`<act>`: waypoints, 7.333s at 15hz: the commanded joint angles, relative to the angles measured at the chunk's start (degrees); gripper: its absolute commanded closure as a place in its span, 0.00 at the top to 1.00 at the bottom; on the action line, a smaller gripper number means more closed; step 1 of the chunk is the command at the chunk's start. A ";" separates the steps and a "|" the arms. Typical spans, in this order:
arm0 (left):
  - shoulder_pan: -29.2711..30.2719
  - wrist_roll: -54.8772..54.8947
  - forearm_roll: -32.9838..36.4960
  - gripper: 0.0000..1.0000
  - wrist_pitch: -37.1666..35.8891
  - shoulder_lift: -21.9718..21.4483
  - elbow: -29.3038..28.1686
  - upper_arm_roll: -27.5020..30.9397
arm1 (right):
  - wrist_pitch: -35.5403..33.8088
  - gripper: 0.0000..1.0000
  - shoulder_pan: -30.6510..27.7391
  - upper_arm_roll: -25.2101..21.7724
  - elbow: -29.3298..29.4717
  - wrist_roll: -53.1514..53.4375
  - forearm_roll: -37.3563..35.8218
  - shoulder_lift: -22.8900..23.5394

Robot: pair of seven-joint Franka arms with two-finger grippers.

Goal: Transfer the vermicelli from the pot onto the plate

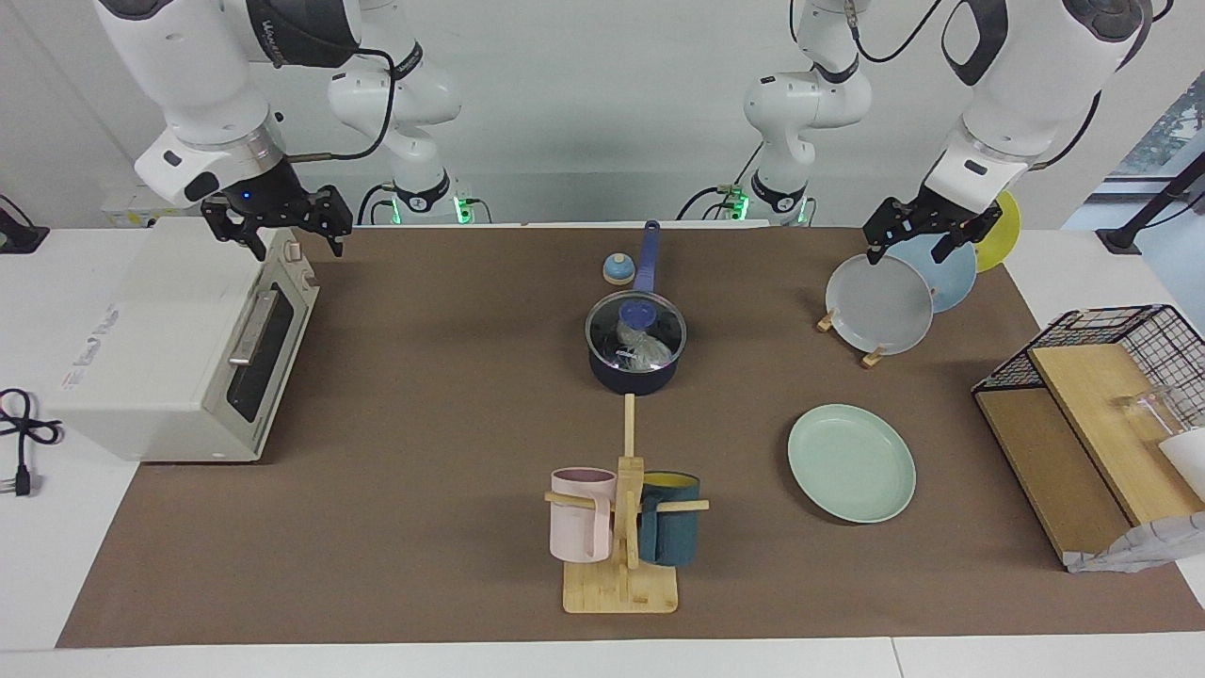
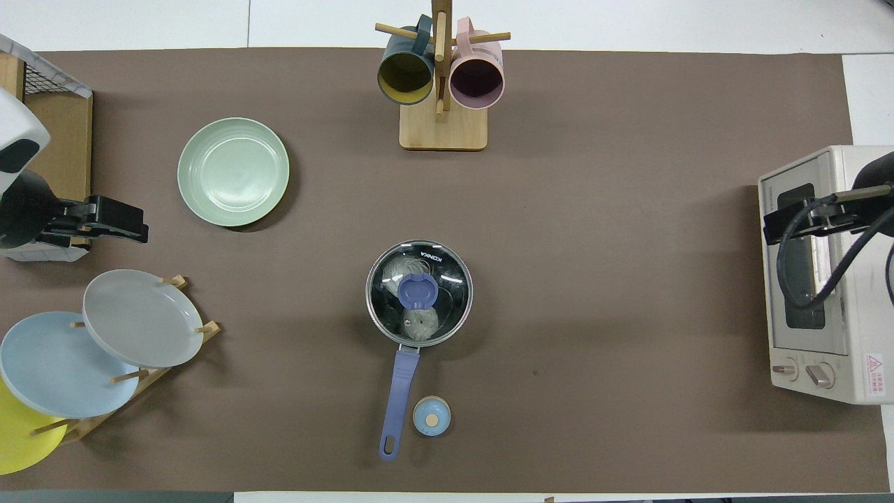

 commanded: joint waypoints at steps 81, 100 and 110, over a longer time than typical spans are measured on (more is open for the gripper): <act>-32.84 -36.99 -0.47 1.00 32.20 13.52 -15.70 -0.76 | 31.88 0.00 7.25 0.93 -14.32 -2.32 1.61 14.48; -33.02 -28.55 -0.29 0.00 36.87 19.51 -15.18 -0.58 | 43.41 1.00 6.01 0.93 -23.73 -6.10 1.44 13.51; -20.57 -23.56 -6.87 0.00 3.67 14.05 8.43 -0.06 | 17.68 1.00 5.57 0.32 -6.34 -5.75 1.52 10.54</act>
